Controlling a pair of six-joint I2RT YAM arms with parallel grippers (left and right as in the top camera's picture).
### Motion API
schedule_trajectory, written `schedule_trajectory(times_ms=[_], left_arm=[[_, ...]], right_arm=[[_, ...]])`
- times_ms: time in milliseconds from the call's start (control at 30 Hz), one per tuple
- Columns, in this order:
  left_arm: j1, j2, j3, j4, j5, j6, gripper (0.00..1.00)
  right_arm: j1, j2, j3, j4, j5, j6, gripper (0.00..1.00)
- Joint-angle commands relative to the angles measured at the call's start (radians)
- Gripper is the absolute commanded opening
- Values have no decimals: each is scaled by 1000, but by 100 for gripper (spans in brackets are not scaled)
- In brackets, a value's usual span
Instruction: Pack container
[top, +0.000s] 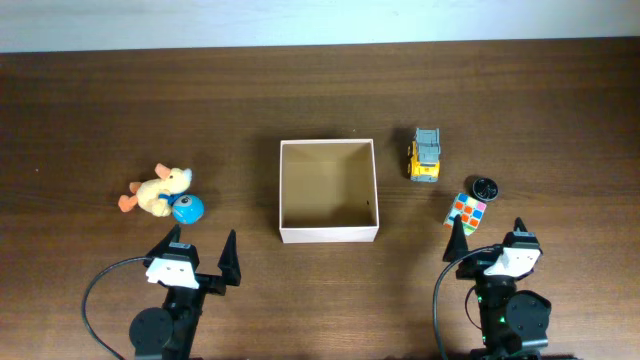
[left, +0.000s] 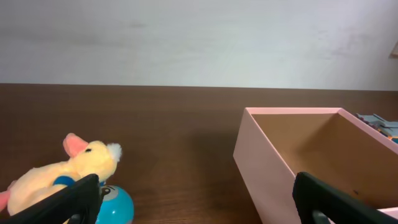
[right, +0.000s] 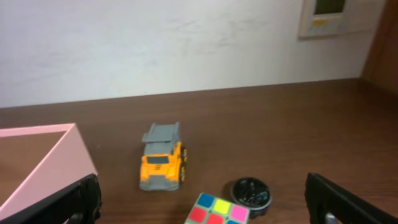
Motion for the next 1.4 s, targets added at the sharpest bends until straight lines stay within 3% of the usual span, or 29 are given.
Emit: schedule_trajectory(times_ms=[0, 300, 667, 767, 933, 1067, 1167, 1367], left_arm=[[-5, -10, -6, 2, 11, 19, 99], [-5, -10, -6, 2, 11, 19, 99], [-5, -10, -6, 2, 11, 19, 99], [-5, -10, -6, 2, 11, 19, 99], [-5, -10, -6, 2, 11, 19, 99], [-5, -10, -6, 2, 11, 19, 99], [-5, -10, -6, 2, 11, 19, 99], [-5, -10, -6, 2, 11, 19, 99]], right_arm=[[10, -11, 39, -40, -93, 10, 99], [10, 114, 419, -344, -108, 69, 99], [10, 758, 1086, -871, -109, 68, 99], [10, 913, 1191, -935, -117, 69, 99], [10, 1110, 1215, -966, -248, 68, 99], [9, 1255, 1214, -982, -240, 104, 99], [8, 1373, 1214, -995, -203, 264, 99], [8, 1436, 1212, -1017, -33, 504, 99]])
